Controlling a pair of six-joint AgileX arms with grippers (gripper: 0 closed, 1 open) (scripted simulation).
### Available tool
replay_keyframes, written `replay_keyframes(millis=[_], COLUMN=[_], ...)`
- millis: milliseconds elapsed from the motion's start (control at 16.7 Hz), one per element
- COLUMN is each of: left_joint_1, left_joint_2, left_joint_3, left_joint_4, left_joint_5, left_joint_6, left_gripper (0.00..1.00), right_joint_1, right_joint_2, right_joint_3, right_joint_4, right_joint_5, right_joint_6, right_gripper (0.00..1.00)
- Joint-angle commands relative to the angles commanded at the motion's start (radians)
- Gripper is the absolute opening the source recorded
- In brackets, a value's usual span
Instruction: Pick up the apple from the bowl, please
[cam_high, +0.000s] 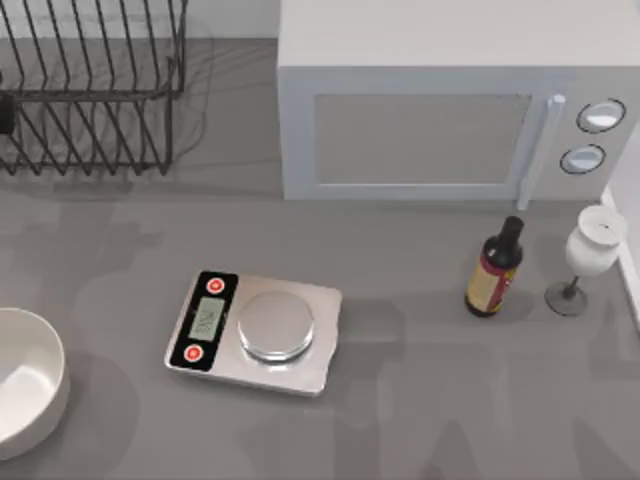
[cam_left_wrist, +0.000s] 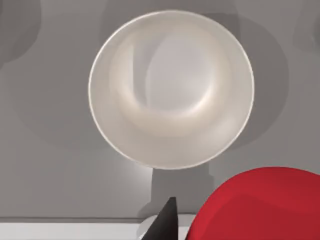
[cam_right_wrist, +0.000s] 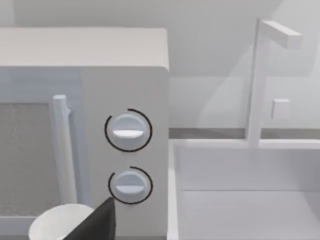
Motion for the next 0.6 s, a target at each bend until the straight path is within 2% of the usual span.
replay_keyframes(millis=[360,600], left_joint_1=[-0.332,-0.422], left_joint_2=[0.264,0.349], left_joint_3=[0.028,0.031], left_joint_4=[0.21,0.291], left_joint_5=[0.002,0.003], left_joint_6=[-0.323,-0.413], left_gripper=[0.0,0.0], right_joint_1=[0.0,0.0], right_joint_2=[0.0,0.0], right_joint_3=[0.0,0.0], right_joint_4=[0.0,0.0], right_joint_5=[0.0,0.0], right_joint_6=[0.0,0.0], right_gripper=[1.0,1.0])
